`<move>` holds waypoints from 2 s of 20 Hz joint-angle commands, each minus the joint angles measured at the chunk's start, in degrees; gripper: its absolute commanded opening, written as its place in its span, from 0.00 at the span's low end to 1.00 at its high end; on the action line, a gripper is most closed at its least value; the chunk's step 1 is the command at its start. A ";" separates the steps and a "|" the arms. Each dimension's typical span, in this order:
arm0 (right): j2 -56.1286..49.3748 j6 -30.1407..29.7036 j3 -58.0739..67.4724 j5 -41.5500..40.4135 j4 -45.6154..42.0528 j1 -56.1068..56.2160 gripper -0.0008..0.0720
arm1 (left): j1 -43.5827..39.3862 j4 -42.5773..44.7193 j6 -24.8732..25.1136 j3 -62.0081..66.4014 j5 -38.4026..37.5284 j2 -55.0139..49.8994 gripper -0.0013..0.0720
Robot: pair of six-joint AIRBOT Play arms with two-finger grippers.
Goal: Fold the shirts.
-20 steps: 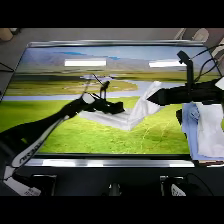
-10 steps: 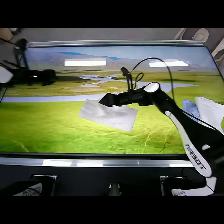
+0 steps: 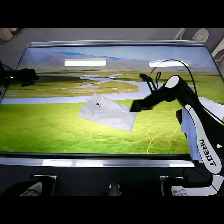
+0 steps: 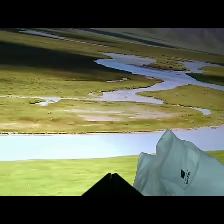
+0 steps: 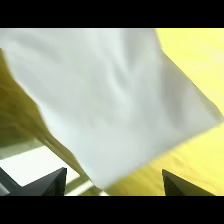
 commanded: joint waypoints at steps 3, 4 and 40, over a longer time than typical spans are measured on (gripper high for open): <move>0.94 7.28 -12.76 -9.90 0.48 -0.44 0.87 | -1.18 0.09 0.24 -0.46 -0.44 0.24 0.05; 0.42 7.15 -14.58 -13.90 5.01 0.48 0.86 | -1.81 0.09 0.24 -0.46 -0.46 0.24 0.05; 22.86 -1.29 8.87 28.59 -20.94 -64.65 0.04 | -4.74 0.07 1.99 -0.50 4.28 0.09 0.05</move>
